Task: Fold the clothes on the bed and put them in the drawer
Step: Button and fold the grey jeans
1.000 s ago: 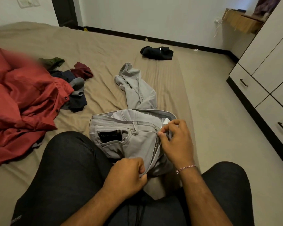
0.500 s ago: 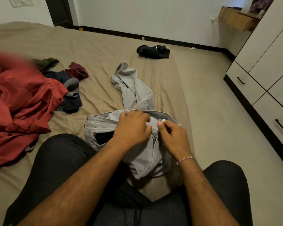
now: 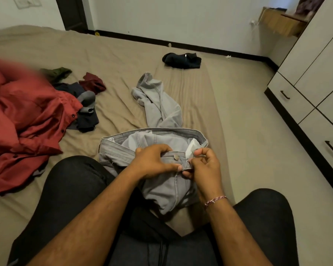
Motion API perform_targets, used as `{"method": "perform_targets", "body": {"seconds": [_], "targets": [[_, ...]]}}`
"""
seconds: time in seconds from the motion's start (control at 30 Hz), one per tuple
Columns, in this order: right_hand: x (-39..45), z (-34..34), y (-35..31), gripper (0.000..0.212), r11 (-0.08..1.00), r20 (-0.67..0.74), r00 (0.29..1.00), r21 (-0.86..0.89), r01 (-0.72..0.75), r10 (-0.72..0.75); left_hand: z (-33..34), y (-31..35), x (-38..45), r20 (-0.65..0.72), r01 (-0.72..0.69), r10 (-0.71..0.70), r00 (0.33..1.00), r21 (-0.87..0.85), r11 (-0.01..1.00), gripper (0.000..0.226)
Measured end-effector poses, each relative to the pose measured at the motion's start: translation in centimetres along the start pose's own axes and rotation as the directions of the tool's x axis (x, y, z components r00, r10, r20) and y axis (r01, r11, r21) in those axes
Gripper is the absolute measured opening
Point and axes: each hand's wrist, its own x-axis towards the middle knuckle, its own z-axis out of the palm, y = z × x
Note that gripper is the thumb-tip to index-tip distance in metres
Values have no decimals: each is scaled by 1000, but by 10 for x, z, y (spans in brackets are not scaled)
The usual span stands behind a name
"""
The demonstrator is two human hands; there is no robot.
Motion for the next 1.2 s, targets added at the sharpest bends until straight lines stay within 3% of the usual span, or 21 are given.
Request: {"method": "perform_targets", "body": {"seconds": [0.2,0.4,0.53,0.63,0.9,1.03,1.2], "targets": [[-4,4,5,27,997,-87,996,73,5,1,0,-3,0,32,-24,24,999,16,1000,60],[-16,-4,6,31,996,23,1000,87,7,-9,2,4,-1,43,-25,19,999,145,989,48],[-13,-10,0,38,997,58,996,11,70,-71,-5,-3,-3,239,-43,84,967,-174,984,40],[-13,-11,0,41,988,122,985,-75,132,-122,-11,-3,-8,284,33,79,955,-368,929,27],[-15,-21,-21,47,962,358,919,-146,230,-165,-24,3,-17,388,195,77,918,-613,766,15],[-15,-24,-24,50,950,417,897,-193,245,-146,-25,2,-16,395,155,85,915,-537,830,13],[-15,-28,-23,51,922,441,885,-263,285,-148,-18,9,-13,330,-30,108,938,-231,972,14]]}}
